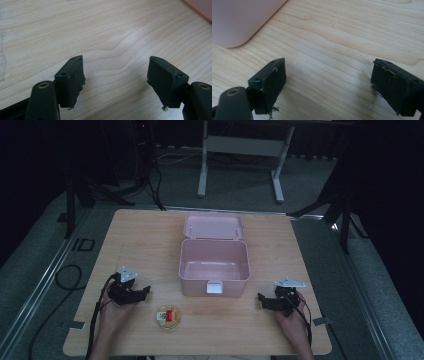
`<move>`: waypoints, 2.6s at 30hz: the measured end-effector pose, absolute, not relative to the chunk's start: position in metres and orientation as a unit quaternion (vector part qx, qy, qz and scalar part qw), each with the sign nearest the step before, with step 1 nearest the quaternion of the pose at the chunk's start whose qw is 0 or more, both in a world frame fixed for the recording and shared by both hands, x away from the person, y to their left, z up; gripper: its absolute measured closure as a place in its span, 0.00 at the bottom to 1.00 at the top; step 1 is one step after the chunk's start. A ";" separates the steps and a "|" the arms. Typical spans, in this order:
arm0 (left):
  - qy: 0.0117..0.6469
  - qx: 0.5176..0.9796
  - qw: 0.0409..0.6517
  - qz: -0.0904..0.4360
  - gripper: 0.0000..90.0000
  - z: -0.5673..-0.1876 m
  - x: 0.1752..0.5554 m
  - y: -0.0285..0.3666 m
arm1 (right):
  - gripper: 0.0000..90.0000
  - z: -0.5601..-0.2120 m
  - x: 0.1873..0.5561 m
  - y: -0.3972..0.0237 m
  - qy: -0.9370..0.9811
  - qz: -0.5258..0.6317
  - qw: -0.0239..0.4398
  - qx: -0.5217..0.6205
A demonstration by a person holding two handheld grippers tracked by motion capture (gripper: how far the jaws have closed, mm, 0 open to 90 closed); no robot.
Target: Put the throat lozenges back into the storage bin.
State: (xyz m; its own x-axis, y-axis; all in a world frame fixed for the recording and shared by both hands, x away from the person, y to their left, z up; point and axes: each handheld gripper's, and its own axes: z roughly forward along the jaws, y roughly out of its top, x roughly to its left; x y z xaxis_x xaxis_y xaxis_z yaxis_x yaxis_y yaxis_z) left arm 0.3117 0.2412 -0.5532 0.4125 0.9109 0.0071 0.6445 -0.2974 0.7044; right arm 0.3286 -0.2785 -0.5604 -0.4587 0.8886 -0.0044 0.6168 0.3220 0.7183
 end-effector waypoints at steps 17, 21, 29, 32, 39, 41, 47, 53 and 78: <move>0.479 0.789 0.326 0.204 0.34 -0.543 0.309 0.232 | 0.14 -0.560 0.329 -0.279 0.787 0.332 0.205 0.478; 0.475 0.792 0.324 0.204 0.34 -0.540 0.309 0.231 | 0.14 -0.560 0.329 -0.278 0.787 0.332 0.205 0.478; 0.465 0.798 0.330 0.196 0.34 -0.531 0.308 0.227 | 0.14 -0.560 0.329 -0.278 0.787 0.332 0.205 0.478; 0.455 0.805 0.329 0.193 0.34 -0.527 0.308 0.224 | 0.14 -0.560 0.329 -0.278 0.787 0.332 0.205 0.478; 0.443 0.815 0.322 0.189 0.34 -0.523 0.311 0.219 | 0.14 -0.560 0.329 -0.278 0.787 0.332 0.205 0.478; 0.441 0.816 0.323 0.189 0.34 -0.521 0.311 0.219 | 0.14 -0.560 0.329 -0.278 0.787 0.332 0.205 0.478; 0.424 0.827 0.319 0.186 0.34 -0.512 0.310 0.217 | 0.14 -0.560 0.329 -0.278 0.787 0.332 0.205 0.478; 0.414 0.837 0.308 0.182 0.34 -0.508 0.310 0.215 | 0.14 -0.560 0.329 -0.278 0.787 0.332 0.205 0.478; 0.374 0.870 0.271 0.173 0.33 -0.492 0.306 0.206 | 0.14 -0.560 0.329 -0.278 0.787 0.332 0.205 0.478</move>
